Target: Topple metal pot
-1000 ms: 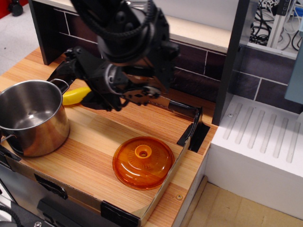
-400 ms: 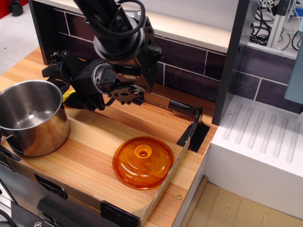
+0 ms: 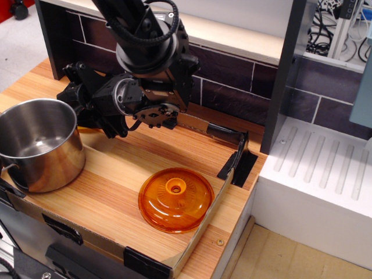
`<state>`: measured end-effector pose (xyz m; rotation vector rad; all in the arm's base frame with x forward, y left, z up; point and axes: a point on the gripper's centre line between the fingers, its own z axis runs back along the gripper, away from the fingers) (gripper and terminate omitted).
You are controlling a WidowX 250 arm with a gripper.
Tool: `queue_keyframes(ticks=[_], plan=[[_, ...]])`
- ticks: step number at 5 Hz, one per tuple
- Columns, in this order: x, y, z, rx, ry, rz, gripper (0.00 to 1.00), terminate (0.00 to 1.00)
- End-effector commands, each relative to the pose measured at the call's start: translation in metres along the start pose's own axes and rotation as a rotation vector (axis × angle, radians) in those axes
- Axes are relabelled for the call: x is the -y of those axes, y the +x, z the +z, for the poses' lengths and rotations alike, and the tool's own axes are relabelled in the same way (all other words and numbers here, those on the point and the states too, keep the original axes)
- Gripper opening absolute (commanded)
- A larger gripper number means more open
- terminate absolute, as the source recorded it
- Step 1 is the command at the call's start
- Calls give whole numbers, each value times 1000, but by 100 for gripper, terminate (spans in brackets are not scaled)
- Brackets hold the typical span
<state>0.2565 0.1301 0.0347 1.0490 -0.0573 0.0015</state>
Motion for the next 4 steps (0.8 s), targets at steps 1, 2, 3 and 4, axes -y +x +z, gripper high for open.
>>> queue_keyframes(ticks=[1,2,3,4], plan=[[-12,6,6,11,-15,31,0,0],[-16,11,15,9,-33,44,0,0],[-18,16,28,39,-72,72,0,0],[-19,27,43,61,-141,112,0,0]])
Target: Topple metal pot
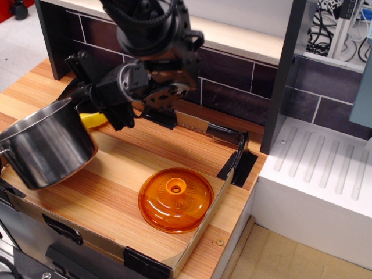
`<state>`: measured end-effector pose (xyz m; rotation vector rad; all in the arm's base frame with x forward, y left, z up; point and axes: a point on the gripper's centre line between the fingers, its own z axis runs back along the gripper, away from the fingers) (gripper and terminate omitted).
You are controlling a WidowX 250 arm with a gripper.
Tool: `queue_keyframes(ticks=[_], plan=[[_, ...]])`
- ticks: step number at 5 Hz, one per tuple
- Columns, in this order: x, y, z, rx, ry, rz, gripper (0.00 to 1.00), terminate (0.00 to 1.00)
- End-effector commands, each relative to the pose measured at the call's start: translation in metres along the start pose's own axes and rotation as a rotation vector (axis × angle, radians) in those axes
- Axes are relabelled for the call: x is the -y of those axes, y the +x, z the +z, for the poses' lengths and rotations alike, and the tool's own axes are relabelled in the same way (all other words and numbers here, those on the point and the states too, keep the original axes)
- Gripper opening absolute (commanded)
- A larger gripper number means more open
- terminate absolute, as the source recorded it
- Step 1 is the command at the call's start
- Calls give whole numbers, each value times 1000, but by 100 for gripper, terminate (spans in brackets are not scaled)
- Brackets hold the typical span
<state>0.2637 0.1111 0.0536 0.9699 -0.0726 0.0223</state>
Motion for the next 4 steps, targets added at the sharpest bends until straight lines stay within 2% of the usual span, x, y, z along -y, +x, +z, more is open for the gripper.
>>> queue_keyframes(ticks=[1,2,3,4], plan=[[-3,25,32,73,-157,111,0,0],[4,27,38,33,-312,156,0,0],[3,23,42,4,-448,141,0,0],[5,23,36,-40,-528,155,0,0]])
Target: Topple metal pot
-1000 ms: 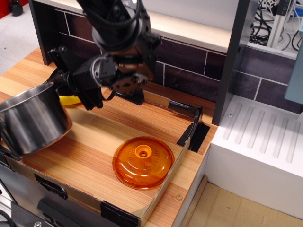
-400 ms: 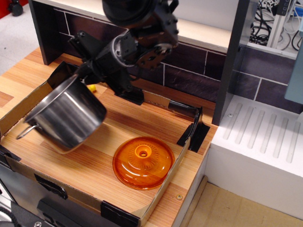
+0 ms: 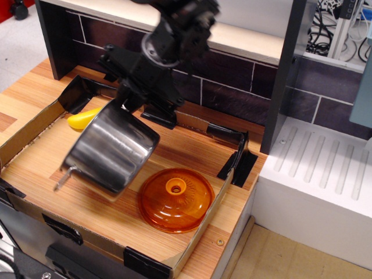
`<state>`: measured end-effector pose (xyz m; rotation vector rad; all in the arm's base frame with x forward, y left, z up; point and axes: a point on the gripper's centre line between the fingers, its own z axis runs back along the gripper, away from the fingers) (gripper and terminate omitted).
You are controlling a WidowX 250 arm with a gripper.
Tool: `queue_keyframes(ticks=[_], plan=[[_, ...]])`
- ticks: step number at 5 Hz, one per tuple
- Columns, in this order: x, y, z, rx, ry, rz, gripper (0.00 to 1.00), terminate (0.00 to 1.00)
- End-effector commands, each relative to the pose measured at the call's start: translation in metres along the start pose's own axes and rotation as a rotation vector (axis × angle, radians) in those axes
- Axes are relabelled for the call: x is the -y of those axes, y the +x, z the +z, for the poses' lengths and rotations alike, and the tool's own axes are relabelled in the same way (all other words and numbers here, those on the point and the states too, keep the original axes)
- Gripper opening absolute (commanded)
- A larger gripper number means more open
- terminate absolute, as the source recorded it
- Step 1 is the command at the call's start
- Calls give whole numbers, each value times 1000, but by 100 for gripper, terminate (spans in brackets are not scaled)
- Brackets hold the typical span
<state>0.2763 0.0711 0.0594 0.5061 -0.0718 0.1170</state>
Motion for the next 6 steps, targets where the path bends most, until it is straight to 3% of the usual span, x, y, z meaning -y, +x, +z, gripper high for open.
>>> queue_keyframes(ticks=[1,2,3,4,5,6], plan=[[-19,13,-9,3,-112,89,0,0],[-23,12,-23,-5,-142,88,0,0],[-25,11,-30,25,-122,67,0,0],[-28,10,-30,62,-98,42,100,0],[-32,10,-20,173,-60,39,100,0],[-36,10,-9,201,-152,59,100,0]])
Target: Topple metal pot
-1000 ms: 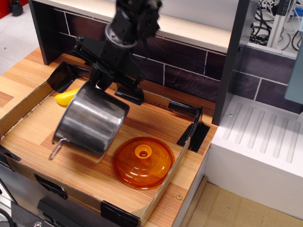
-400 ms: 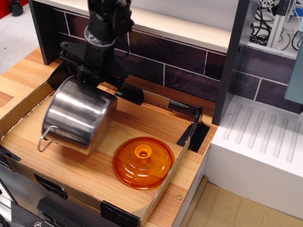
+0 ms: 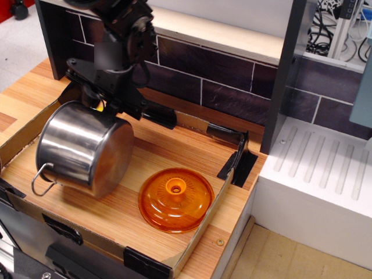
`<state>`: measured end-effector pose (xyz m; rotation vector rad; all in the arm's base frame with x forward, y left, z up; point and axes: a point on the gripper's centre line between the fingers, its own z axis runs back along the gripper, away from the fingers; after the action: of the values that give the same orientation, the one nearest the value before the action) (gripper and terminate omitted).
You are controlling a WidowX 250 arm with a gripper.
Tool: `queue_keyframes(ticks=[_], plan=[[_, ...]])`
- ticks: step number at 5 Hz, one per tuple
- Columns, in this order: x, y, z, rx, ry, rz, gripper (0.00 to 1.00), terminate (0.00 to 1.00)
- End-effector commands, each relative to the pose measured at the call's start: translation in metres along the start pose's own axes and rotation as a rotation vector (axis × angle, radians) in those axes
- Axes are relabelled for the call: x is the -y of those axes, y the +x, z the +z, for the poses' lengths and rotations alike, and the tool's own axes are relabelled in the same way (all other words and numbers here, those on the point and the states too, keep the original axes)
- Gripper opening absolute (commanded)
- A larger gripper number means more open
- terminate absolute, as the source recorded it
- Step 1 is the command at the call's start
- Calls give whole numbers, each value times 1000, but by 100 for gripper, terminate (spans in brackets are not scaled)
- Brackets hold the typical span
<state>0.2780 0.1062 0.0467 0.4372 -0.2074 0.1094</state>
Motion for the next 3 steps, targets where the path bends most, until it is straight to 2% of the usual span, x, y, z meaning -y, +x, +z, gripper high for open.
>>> queue_keyframes(ticks=[1,2,3], plan=[[-17,17,37,145,-83,69,100,0],[-28,24,65,194,-104,146,100,0],[-42,32,99,201,-213,201,100,0]])
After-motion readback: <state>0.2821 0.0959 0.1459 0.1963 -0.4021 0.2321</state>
